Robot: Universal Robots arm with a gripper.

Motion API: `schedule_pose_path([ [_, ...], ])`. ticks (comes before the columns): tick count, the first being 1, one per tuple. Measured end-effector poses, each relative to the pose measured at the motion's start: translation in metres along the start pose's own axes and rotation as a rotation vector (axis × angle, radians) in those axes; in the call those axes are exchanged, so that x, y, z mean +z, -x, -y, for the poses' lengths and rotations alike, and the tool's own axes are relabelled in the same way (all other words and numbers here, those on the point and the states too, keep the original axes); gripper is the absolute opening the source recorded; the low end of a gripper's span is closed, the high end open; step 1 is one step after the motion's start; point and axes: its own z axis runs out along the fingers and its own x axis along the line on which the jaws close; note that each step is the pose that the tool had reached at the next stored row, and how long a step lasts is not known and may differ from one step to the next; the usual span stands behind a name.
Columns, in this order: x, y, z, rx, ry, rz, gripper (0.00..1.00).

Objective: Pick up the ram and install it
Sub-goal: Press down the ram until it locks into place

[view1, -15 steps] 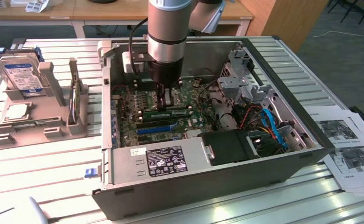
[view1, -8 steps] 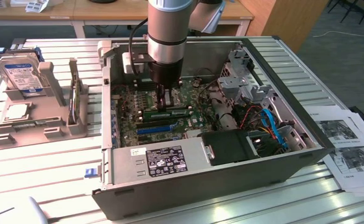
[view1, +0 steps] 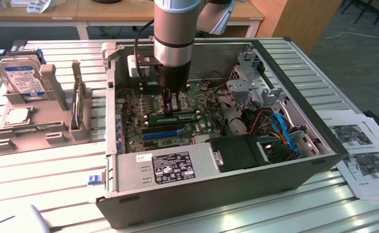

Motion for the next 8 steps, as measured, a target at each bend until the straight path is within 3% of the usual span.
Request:
schedule_pose_path([
  [8,0.0001,0.0,-0.0025,0.0,-0.0007,0.0001,0.1],
])
